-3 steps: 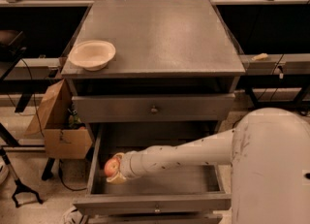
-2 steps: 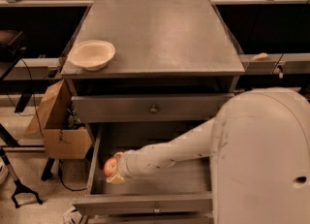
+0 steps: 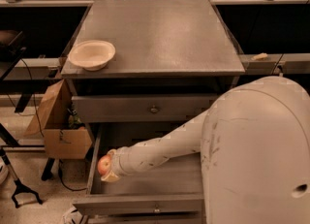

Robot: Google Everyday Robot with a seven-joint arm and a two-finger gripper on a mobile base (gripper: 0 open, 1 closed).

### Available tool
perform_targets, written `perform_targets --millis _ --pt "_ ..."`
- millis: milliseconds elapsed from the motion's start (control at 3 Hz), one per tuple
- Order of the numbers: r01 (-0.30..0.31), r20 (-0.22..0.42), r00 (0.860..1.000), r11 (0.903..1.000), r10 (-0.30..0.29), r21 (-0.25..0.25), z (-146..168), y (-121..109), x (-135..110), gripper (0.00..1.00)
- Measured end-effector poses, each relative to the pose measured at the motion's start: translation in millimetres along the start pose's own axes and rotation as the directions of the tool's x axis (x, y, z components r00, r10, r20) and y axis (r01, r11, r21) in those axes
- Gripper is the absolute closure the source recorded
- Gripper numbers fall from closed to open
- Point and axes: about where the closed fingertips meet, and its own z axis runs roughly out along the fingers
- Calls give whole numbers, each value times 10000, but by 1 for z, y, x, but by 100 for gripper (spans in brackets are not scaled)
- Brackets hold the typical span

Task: Pick apple from middle drawer and place on counter

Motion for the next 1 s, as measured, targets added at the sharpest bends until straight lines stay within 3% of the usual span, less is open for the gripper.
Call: perform_targets --millis 333,667,1000 --pt "250 -109 9996 9990 -246 378 -31 -14 3 100" --pt "233 -601 9981 9927 -163 1180 -99 -36 20 100" --pt "272 -952 9954 9725 -52 2313 -178 -63 21 100"
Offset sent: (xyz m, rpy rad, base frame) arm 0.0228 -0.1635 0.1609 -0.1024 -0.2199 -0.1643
